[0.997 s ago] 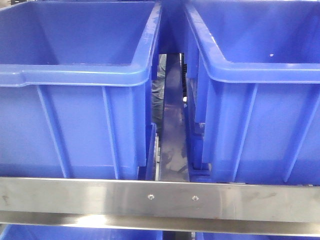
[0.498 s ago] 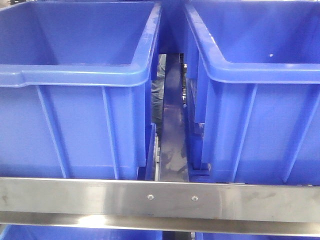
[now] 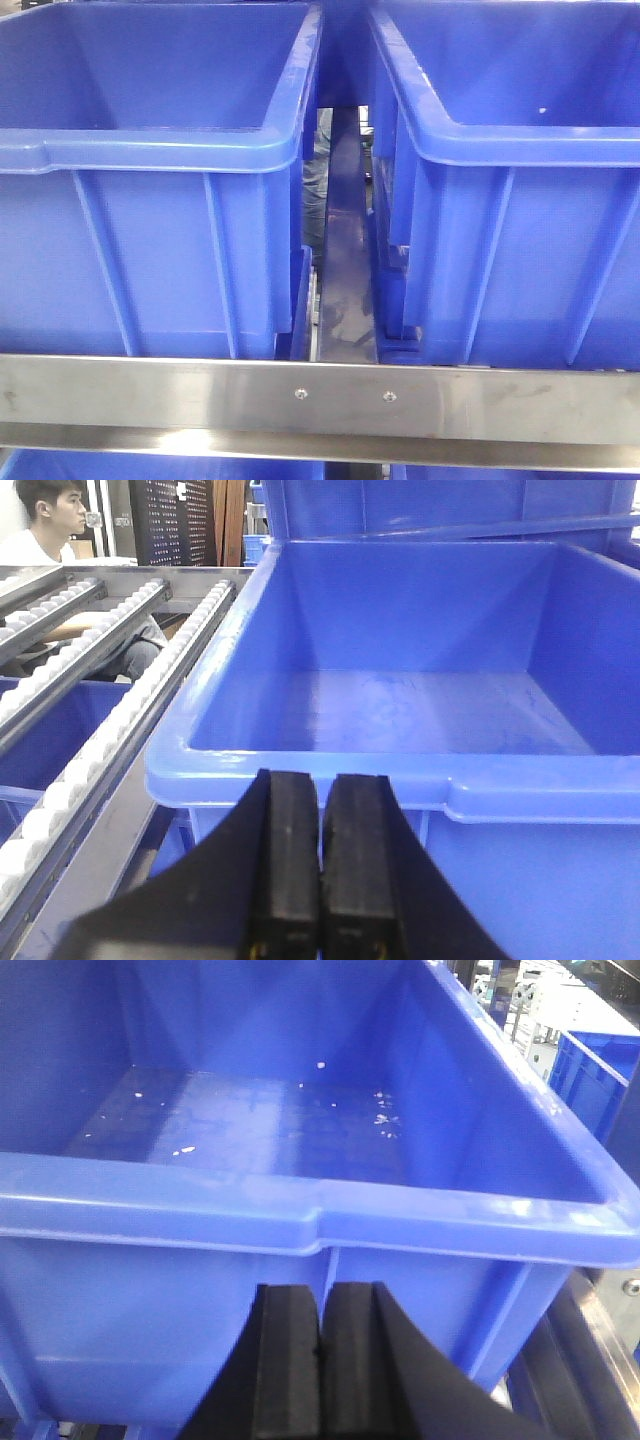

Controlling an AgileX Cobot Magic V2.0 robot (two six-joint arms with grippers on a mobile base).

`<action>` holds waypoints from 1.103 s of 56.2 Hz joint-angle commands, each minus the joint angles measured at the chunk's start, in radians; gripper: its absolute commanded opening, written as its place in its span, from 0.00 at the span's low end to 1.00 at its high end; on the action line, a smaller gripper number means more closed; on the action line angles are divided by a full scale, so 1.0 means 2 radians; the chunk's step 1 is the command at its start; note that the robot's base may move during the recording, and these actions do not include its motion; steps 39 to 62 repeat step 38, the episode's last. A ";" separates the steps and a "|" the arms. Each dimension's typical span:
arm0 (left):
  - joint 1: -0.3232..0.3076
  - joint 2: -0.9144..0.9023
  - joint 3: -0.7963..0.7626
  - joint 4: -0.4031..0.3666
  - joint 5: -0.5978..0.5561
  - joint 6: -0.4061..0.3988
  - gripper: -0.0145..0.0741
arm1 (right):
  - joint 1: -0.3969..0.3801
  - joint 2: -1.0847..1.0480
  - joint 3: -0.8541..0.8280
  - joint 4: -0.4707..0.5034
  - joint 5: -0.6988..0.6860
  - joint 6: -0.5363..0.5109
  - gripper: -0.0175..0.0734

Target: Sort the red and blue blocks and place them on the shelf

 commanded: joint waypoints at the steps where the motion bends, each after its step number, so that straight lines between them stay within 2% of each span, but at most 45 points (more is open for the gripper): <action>1: -0.002 -0.009 0.014 0.001 -0.046 -0.005 0.25 | -0.002 -0.009 0.000 0.001 -0.045 -0.004 0.25; 62: -0.002 -0.009 0.014 0.001 -0.046 -0.005 0.25 | -0.002 -0.009 0.000 0.001 -0.045 -0.004 0.25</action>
